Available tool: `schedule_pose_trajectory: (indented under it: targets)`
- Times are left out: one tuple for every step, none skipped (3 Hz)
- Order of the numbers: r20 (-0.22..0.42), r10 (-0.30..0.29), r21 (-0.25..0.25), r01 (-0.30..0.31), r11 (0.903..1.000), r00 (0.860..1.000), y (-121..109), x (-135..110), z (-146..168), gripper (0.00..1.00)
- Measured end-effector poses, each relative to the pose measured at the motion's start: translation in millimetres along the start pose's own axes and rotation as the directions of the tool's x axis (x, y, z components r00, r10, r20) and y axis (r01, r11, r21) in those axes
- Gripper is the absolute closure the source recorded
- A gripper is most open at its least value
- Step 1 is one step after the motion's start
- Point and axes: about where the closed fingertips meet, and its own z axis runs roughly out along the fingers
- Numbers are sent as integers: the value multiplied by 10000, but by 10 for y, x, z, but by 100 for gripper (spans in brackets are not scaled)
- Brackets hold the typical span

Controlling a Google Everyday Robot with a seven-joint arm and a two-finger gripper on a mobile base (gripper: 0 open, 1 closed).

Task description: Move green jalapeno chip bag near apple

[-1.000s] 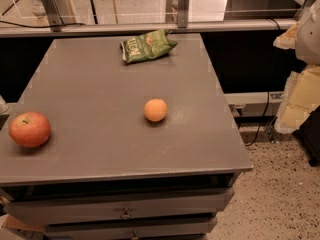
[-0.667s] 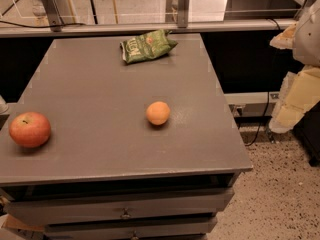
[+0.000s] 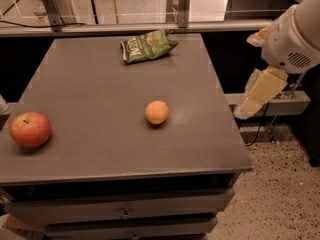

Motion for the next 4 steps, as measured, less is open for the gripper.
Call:
schedule_pose_trajectory:
  targets:
    - [808, 155, 516, -198, 9985, 9966, -315, -198, 277, 0]
    - [1277, 252, 781, -354, 9963, 9915, -611, -411, 565, 0]
    - [1852, 445, 672, -579, 9961, 9817, -866, -737, 938, 0]
    - [1852, 446, 670, -579, 9961, 9817, -865, -739, 938, 0]
